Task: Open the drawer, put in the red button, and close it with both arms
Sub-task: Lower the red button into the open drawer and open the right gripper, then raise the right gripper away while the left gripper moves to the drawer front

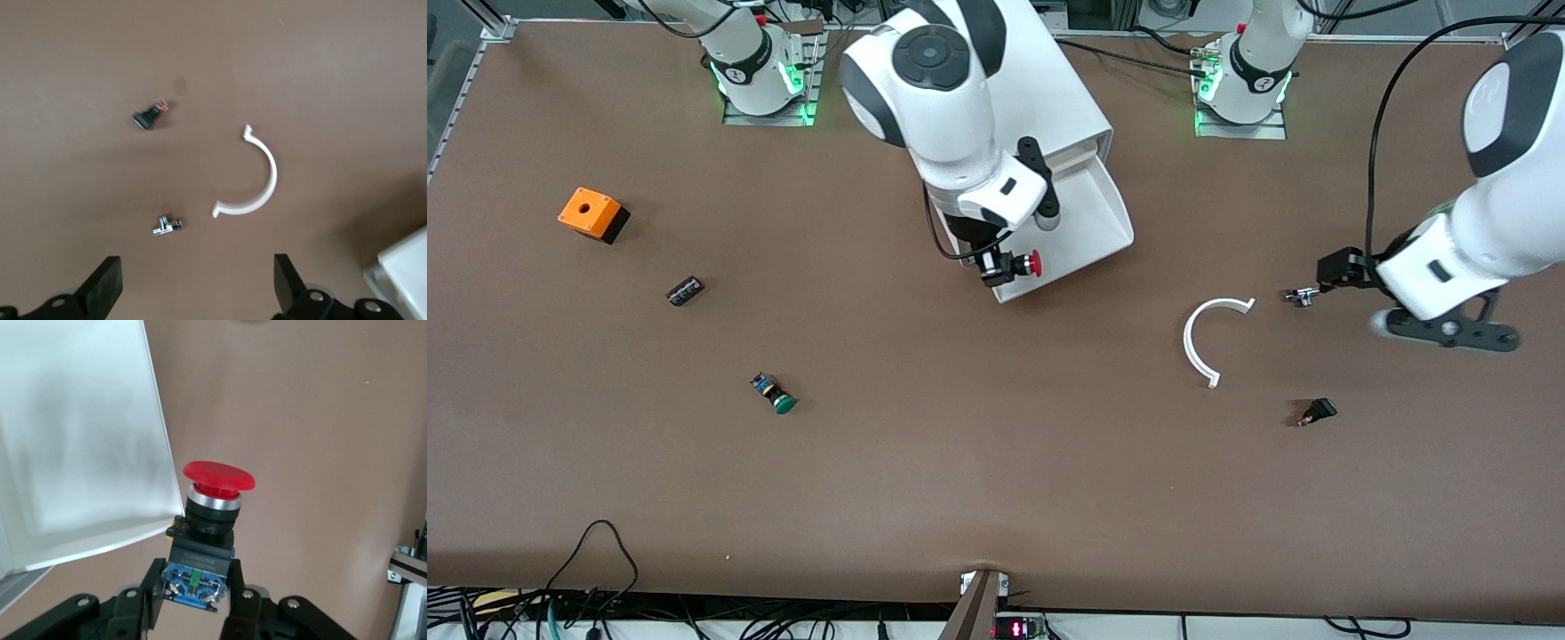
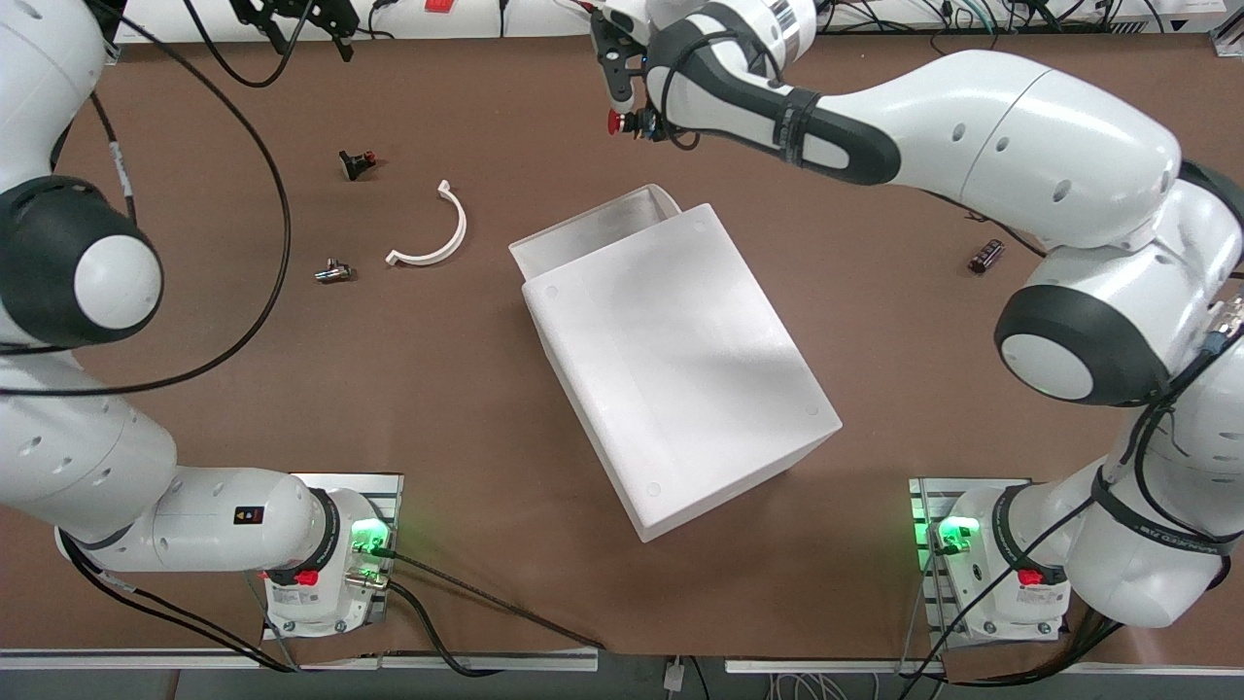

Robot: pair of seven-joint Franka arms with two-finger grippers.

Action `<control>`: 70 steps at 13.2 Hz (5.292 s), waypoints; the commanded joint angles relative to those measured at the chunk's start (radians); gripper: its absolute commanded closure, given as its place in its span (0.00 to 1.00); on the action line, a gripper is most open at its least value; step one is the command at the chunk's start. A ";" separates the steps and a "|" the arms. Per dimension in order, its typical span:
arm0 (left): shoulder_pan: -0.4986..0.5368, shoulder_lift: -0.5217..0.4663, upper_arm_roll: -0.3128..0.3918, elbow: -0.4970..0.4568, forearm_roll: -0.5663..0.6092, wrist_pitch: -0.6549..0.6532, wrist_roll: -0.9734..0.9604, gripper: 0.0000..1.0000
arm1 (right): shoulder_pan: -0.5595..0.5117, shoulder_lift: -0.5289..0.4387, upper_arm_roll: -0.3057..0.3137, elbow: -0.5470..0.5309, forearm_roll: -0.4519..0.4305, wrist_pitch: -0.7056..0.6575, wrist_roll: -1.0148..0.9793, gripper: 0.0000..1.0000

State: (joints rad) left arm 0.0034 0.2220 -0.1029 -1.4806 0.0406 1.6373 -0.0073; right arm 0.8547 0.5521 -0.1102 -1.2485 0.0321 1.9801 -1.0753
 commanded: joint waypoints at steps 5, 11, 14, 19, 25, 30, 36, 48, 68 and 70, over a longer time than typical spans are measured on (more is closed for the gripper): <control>-0.051 -0.242 0.118 -0.305 -0.002 0.199 0.007 0.00 | 0.093 0.120 -0.080 0.092 0.002 -0.020 -0.098 0.89; -0.014 -0.237 0.120 -0.268 -0.002 0.105 -0.003 0.00 | 0.138 0.172 -0.080 0.092 0.032 -0.020 -0.168 0.88; -0.014 -0.239 0.115 -0.267 -0.002 0.076 -0.008 0.00 | 0.167 0.184 -0.082 0.090 0.032 -0.023 -0.178 0.88; -0.014 -0.237 0.104 -0.256 0.001 0.067 -0.011 0.00 | 0.194 0.195 -0.094 0.084 0.031 -0.032 -0.193 0.87; -0.020 -0.237 0.103 -0.253 0.001 0.042 -0.059 0.00 | 0.236 0.207 -0.094 0.052 0.032 -0.026 -0.158 0.86; -0.025 -0.237 0.101 -0.251 0.001 0.033 -0.060 0.00 | 0.239 0.204 -0.092 0.026 0.031 -0.026 -0.166 0.85; -0.028 -0.237 0.089 -0.250 0.001 0.030 -0.077 0.00 | 0.236 0.170 -0.112 0.032 0.034 -0.032 -0.100 0.00; -0.026 -0.185 0.048 -0.173 0.001 -0.094 -0.125 0.00 | 0.198 0.057 -0.307 0.067 0.031 0.022 0.289 0.00; -0.298 0.227 -0.209 -0.259 -0.001 0.487 -1.027 0.00 | -0.515 -0.109 -0.087 -0.117 0.035 -0.213 1.155 0.00; -0.299 0.224 -0.212 -0.299 -0.001 0.527 -1.028 0.00 | -0.734 -0.139 0.108 -0.118 0.035 -0.236 1.152 0.00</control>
State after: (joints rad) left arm -0.2984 0.4648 -0.3170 -1.7302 0.0309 2.1211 -1.0219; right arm 0.3002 0.4721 -0.1756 -1.3288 0.0608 1.7657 0.0743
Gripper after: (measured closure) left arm 0.000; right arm 0.000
